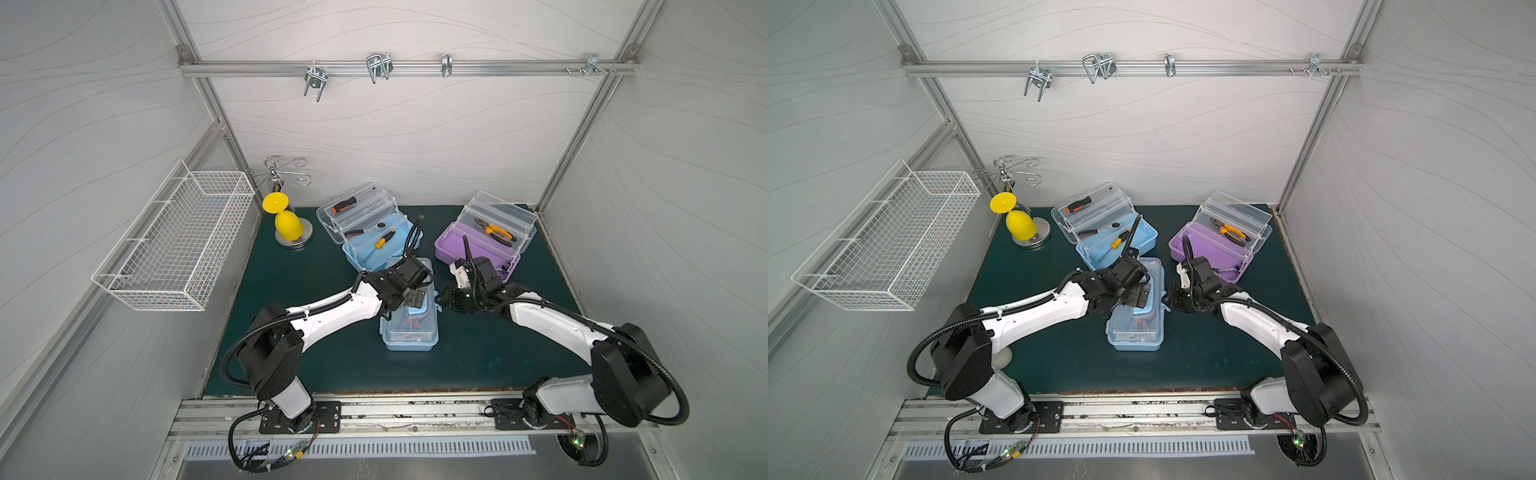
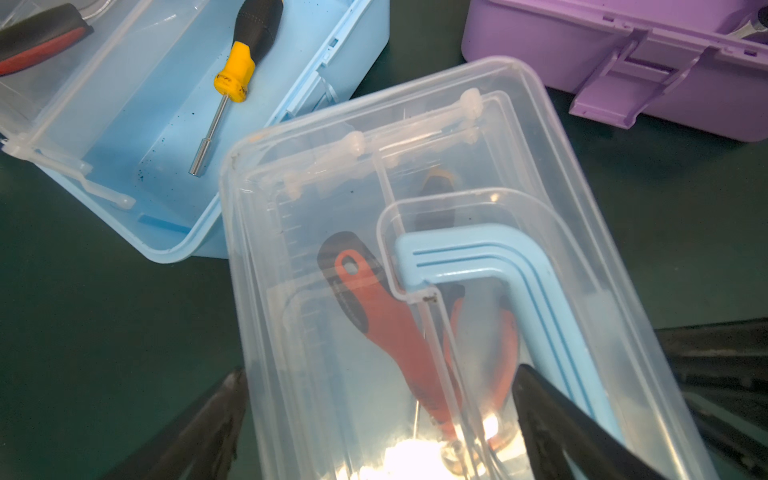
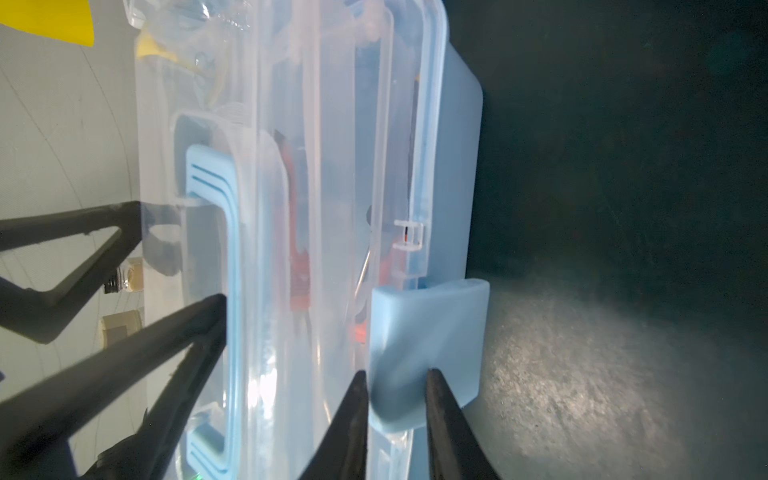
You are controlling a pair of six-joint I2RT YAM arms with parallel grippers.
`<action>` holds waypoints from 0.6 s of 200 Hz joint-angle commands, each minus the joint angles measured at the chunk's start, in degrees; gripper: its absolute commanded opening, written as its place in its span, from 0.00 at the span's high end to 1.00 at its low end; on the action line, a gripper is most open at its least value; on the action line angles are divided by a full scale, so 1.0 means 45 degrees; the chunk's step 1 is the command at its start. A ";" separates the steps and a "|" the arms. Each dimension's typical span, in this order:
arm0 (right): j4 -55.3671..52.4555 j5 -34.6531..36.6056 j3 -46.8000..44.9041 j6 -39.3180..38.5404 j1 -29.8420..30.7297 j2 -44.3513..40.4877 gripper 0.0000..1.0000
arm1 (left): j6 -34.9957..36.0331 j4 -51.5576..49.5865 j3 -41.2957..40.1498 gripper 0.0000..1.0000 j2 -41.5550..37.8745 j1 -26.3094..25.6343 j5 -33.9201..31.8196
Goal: Close toolboxes
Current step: Fasten the toolbox latch on the toolbox.
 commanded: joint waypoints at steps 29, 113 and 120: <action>0.0232 -0.0650 0.0167 -0.0071 0.0204 0.0221 0.77 | 0.0231 -0.1442 -0.0561 0.01 0.0898 -0.0079 0.0813; -0.0300 -0.0103 0.0834 -0.0435 0.0685 0.0834 0.84 | 0.0231 -0.1364 -0.0575 0.01 0.0991 -0.0084 0.0924; -0.0425 0.0031 0.0904 -0.0479 0.0759 0.0922 0.84 | 0.0251 -0.1359 -0.0574 0.01 0.0991 -0.0075 0.0920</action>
